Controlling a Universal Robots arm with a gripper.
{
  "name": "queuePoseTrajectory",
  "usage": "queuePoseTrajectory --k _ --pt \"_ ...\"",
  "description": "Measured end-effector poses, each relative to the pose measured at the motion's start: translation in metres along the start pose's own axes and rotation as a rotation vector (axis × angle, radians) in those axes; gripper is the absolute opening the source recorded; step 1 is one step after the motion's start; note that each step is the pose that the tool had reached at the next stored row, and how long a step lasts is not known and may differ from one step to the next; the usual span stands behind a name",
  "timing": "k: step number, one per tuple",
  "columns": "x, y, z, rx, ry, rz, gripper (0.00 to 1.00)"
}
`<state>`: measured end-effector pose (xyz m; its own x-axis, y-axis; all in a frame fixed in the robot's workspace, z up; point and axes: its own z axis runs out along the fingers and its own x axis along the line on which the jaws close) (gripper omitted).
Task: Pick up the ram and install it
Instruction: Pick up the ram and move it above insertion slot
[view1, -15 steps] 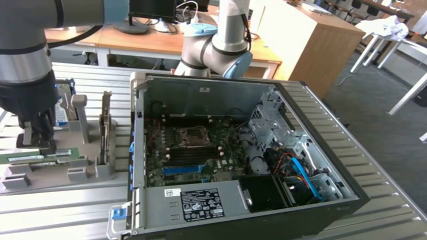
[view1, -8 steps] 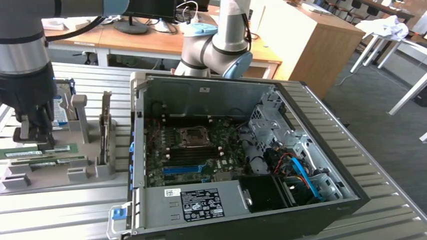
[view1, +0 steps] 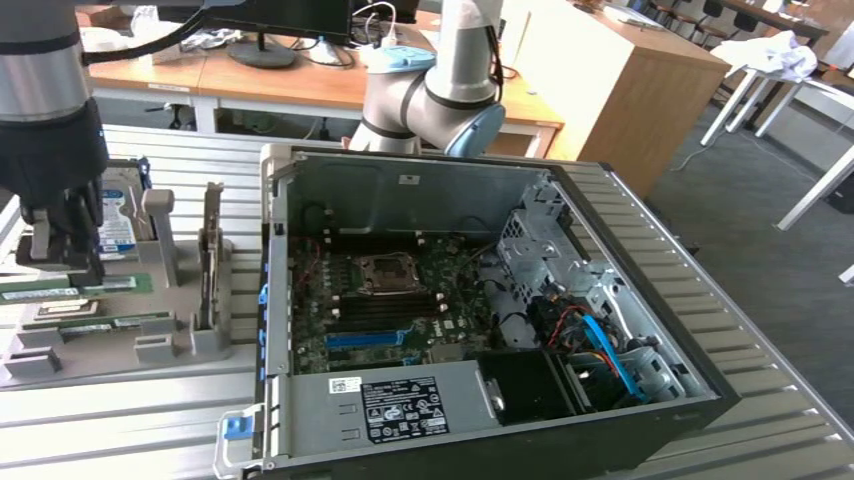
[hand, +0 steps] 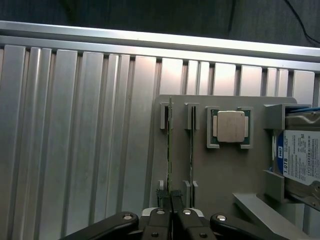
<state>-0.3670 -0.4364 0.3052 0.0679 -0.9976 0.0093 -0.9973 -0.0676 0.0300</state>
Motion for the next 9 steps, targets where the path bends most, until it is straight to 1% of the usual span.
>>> queuePoseTrajectory --k 9 --pt "0.0 0.0002 -0.0159 0.0 0.0 0.0 0.12"
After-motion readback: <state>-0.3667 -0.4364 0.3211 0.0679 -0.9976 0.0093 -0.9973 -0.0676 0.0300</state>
